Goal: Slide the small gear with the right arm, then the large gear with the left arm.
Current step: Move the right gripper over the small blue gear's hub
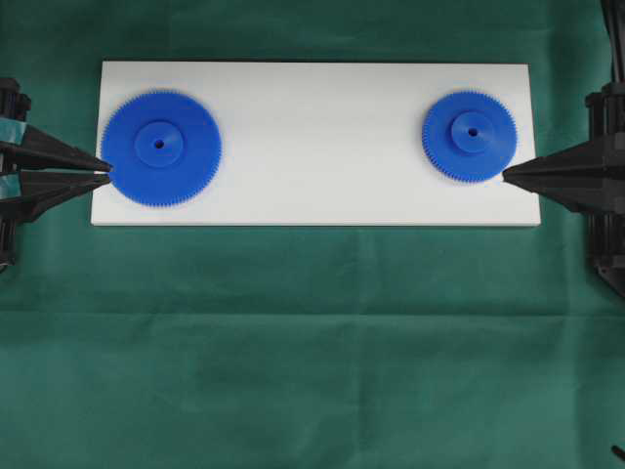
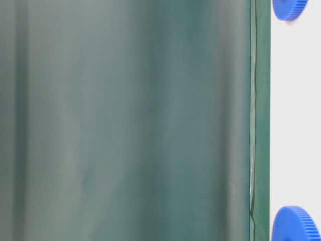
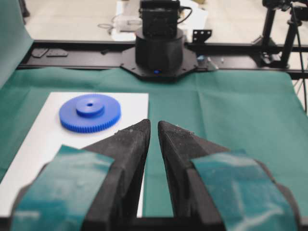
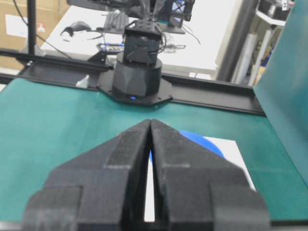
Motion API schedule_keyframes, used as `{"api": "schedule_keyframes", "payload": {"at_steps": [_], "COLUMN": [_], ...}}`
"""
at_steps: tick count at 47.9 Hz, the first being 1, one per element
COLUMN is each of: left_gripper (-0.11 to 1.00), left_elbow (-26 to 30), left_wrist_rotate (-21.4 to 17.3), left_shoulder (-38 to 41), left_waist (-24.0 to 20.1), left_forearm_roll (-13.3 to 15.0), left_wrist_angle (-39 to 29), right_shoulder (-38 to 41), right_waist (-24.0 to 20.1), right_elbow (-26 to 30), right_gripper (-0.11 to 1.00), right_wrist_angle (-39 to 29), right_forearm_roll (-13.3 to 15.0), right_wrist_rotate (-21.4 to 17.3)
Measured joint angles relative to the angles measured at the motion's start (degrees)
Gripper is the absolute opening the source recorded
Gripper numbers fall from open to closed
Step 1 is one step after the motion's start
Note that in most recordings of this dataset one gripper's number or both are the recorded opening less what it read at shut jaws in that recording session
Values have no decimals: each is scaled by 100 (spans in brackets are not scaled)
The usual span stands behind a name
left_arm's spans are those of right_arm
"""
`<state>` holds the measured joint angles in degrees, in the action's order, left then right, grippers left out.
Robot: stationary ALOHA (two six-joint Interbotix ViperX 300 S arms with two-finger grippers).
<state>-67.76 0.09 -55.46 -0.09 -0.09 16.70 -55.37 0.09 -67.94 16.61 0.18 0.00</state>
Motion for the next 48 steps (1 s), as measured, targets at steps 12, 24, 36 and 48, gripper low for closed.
{"api": "schedule_keyframes", "payload": {"at_steps": [12, 24, 36, 48], "left_gripper": [-1, -1, -1, -1], "left_elbow": [-9, -211, -308, -378], "left_wrist_rotate": [-18, 26, 79, 79], "left_shoulder": [0, -79, -149, -158], "left_waist": [-9, -343, -606, -615], "left_forearm_roll": [105, 114, 123, 132], "left_wrist_angle": [53, 53, 53, 62], "right_shoulder": [-114, -554, -791, -536], "right_waist": [281, 1116, 2004, 2180], "right_elbow": [-114, -369, -492, -466], "right_gripper": [53, 53, 52, 53], "right_wrist_angle": [9, -53, -343, -1037], "right_forearm_roll": [9, 9, 9, 0], "right_wrist_rotate": [0, -18, -229, -272]}}
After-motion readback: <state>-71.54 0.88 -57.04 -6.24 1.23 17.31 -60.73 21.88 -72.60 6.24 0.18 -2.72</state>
